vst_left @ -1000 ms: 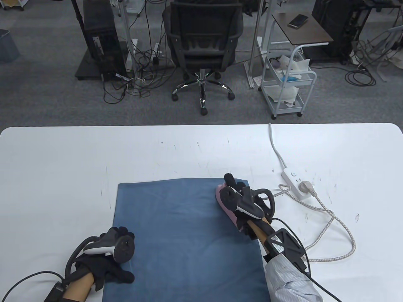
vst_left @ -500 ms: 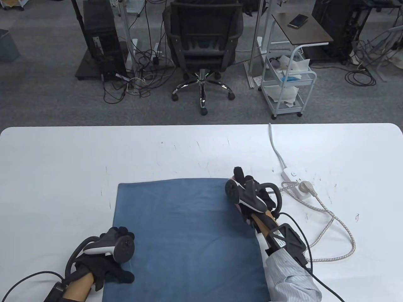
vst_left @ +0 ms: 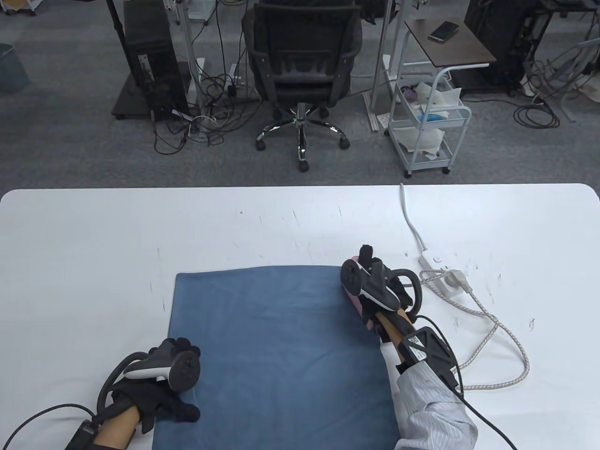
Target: Iron pillowcase with electric iron on table
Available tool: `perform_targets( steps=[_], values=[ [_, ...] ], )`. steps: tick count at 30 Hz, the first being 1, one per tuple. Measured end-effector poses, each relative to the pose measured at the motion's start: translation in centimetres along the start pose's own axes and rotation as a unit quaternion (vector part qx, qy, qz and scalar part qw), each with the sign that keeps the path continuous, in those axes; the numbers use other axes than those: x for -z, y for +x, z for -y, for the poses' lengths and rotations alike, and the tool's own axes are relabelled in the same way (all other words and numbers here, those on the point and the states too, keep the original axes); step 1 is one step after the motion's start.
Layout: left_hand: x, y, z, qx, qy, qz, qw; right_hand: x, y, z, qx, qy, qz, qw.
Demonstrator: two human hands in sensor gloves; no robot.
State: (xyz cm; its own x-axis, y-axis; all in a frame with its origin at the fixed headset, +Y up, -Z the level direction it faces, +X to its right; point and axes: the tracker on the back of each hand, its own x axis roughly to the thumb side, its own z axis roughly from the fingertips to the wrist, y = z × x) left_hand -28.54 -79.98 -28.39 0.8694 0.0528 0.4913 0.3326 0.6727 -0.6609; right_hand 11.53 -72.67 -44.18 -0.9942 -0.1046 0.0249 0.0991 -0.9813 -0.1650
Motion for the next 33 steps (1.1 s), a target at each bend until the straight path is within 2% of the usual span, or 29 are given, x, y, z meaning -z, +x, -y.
perform_targets(
  steps=[3, 6, 11, 12, 15, 22, 28, 31, 33],
  values=[
    [0.0, 0.0, 0.0, -0.001, 0.000, 0.001, 1.000, 0.7, -0.2, -0.1, -0.008, 0.010, -0.022, 1.000],
    [0.0, -0.1, -0.1, 0.001, -0.001, 0.000, 1.000, 1.0, -0.2, 0.1, -0.003, 0.037, -0.016, 0.999],
    [0.0, -0.3, -0.1, -0.006, 0.001, -0.001, 1.000, 1.8, -0.2, 2.0, -0.009, 0.136, 0.002, 0.991],
    [0.0, -0.4, -0.1, -0.007, 0.002, -0.002, 1.000, 1.6, -0.2, 2.5, -0.002, 0.166, -0.006, 0.986],
    [-0.1, -0.5, -0.1, -0.008, 0.004, -0.005, 1.000, 0.6, -0.9, 4.3, 0.012, 0.207, -0.043, 0.977],
    [-0.1, -0.5, 0.0, -0.011, 0.009, -0.002, 1.000, -2.4, -4.9, 7.1, 0.084, 0.225, -0.056, 0.969],
    [-0.5, -0.9, -0.6, -0.013, 0.037, -0.009, 0.999, -4.0, -8.9, 7.1, 0.091, 0.275, -0.064, 0.955],
    [-1.4, -1.7, -1.7, -0.028, 0.077, -0.039, 0.996, -4.4, -10.0, 7.2, 0.093, 0.244, -0.075, 0.962],
    [-2.2, -3.0, -2.9, -0.046, 0.120, -0.070, 0.989, -4.5, -10.5, 7.2, 0.125, 0.219, -0.080, 0.964]
  ],
)
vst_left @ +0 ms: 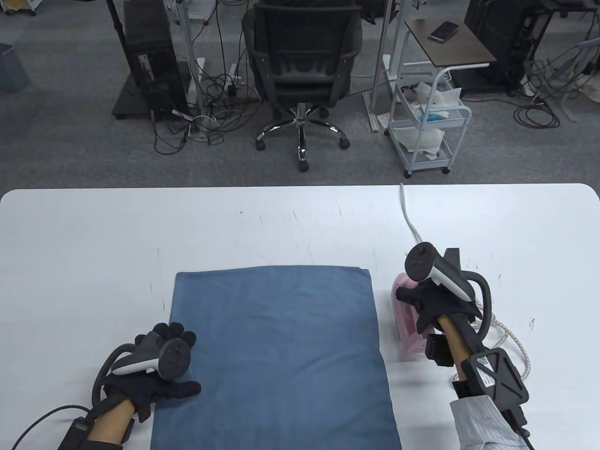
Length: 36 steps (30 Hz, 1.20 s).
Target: Iron pillowcase with electric iron on table
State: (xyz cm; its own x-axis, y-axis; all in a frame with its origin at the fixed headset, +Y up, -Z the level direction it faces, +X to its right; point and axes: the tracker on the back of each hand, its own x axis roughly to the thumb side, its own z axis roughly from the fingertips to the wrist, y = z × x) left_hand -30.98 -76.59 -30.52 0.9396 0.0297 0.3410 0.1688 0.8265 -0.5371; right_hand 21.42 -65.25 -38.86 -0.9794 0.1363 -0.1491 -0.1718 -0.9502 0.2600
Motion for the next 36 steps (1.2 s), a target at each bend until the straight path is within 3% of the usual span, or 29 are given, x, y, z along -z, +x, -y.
perform_targets(
  steps=[5, 9, 15, 18, 21, 36],
  values=[
    [-0.4, -3.0, -2.6, -0.075, 0.121, -0.078, 0.987, 0.9, -0.4, -1.0, 0.076, -0.114, -0.001, 0.991],
    [-0.6, -4.4, -2.6, -0.121, 0.212, -0.118, 0.962, 1.8, -0.2, -3.1, 0.146, -0.194, -0.005, 0.970],
    [-0.9, -5.6, -1.2, -0.113, 0.251, -0.156, 0.949, 2.7, -0.7, -6.2, 0.184, -0.250, 0.010, 0.951],
    [-0.8, -5.5, -1.1, -0.112, 0.253, -0.155, 0.948, 2.8, -0.9, -6.5, 0.195, -0.245, 0.027, 0.949],
    [-0.5, -5.2, -1.0, -0.088, 0.243, -0.158, 0.953, 2.6, -1.1, -6.6, 0.196, -0.208, 0.023, 0.958],
    [0.0, -4.8, -0.4, -0.053, 0.212, -0.165, 0.962, 1.2, -0.8, -7.7, 0.100, -0.120, 0.011, 0.988]
  ],
)
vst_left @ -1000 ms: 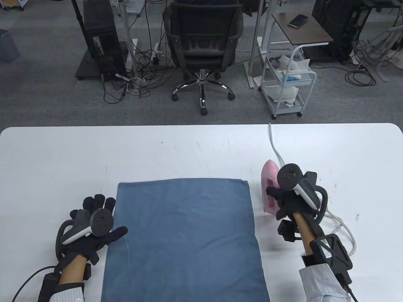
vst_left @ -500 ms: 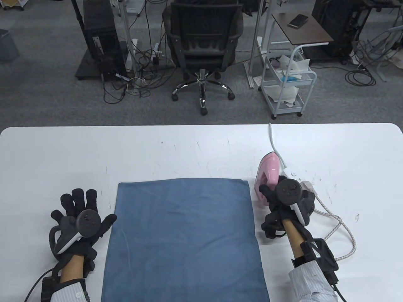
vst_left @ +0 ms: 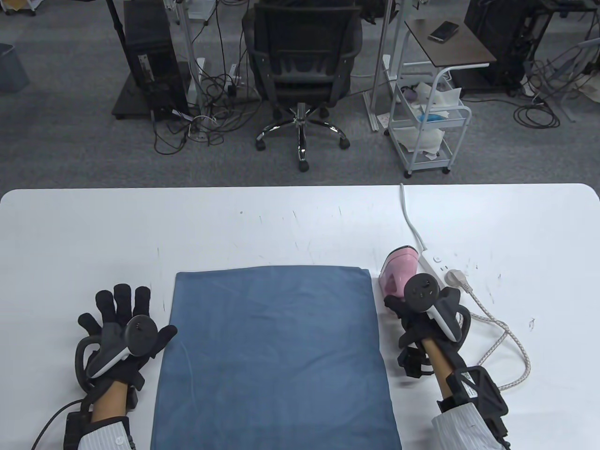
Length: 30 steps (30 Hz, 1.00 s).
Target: Iron pillowcase with electric iron on table
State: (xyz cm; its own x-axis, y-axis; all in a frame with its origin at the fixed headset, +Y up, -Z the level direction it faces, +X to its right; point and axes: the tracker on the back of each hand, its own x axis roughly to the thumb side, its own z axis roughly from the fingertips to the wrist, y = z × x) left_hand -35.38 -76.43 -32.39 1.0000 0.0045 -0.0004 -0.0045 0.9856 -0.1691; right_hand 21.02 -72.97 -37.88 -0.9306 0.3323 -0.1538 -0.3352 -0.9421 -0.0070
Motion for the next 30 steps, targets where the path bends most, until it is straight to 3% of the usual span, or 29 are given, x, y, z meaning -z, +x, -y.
perform_targets(
  steps=[3, 8, 11, 13, 16, 23, 30],
  values=[
    [0.0, 0.1, 0.2, 0.006, -0.007, 0.001, 1.000, -0.1, 0.1, 0.7, -0.015, 0.042, -0.004, 0.999],
    [0.1, 0.1, 0.5, 0.024, -0.015, 0.003, 1.000, -0.2, 0.1, 2.3, -0.118, 0.140, -0.011, 0.983],
    [0.1, 0.1, 0.6, 0.033, -0.012, 0.006, 0.999, 0.1, -0.5, 3.7, -0.147, 0.109, -0.008, 0.983],
    [0.0, 0.2, 0.5, 0.037, -0.013, 0.006, 0.999, 0.4, -1.3, 5.0, -0.149, 0.051, -0.007, 0.987],
    [0.1, 0.1, 0.7, 0.043, -0.021, 0.003, 0.999, 1.5, -2.8, 6.4, -0.133, -0.004, 0.042, 0.990],
    [0.0, -0.1, 1.1, 0.061, -0.036, -0.004, 0.997, 5.4, -5.5, 5.5, -0.089, -0.022, 0.060, 0.994],
    [-0.2, -0.1, 1.0, 0.069, -0.046, -0.014, 0.996, 9.5, -6.3, 3.1, -0.117, 0.056, 0.027, 0.991]
  ],
)
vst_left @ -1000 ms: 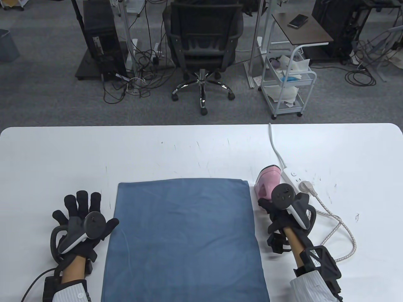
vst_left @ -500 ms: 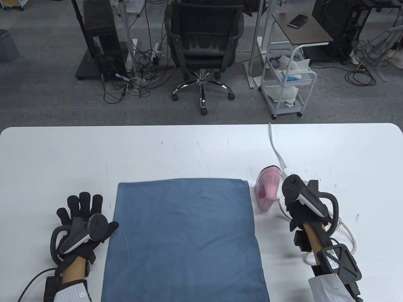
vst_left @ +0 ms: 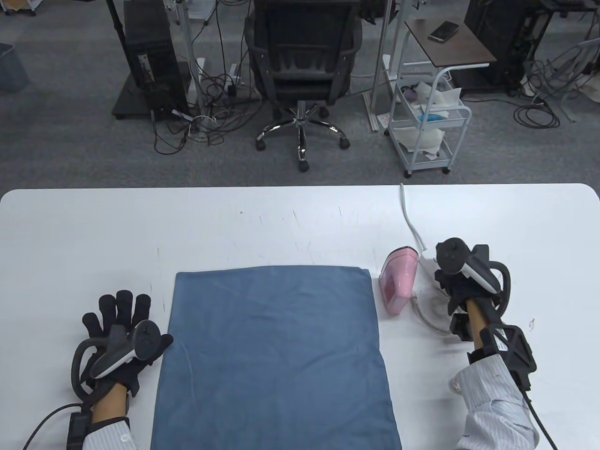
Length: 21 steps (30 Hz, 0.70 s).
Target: Iron pillowcase with electric iron on table
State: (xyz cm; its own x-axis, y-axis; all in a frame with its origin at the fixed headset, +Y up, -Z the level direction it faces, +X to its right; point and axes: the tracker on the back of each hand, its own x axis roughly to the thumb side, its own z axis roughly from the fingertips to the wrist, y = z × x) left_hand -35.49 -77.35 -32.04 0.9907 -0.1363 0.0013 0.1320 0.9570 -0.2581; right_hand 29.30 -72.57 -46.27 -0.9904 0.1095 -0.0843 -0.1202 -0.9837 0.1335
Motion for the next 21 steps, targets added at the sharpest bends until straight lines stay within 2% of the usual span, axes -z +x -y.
perform_targets(
  steps=[3, 9, 21],
  values=[
    [-0.1, -0.1, -0.1, 0.003, 0.001, -0.004, 1.000, 1.0, -0.2, -0.7, -0.006, -0.015, 0.010, 1.000],
    [-0.1, -0.2, -0.1, 0.004, 0.002, -0.005, 1.000, 1.8, -0.1, -2.3, -0.039, -0.008, 0.009, 0.999],
    [-0.1, -0.1, -0.1, 0.018, 0.009, 0.002, 1.000, 1.5, 0.0, -2.6, -0.070, -0.047, -0.003, 0.996]
  ],
)
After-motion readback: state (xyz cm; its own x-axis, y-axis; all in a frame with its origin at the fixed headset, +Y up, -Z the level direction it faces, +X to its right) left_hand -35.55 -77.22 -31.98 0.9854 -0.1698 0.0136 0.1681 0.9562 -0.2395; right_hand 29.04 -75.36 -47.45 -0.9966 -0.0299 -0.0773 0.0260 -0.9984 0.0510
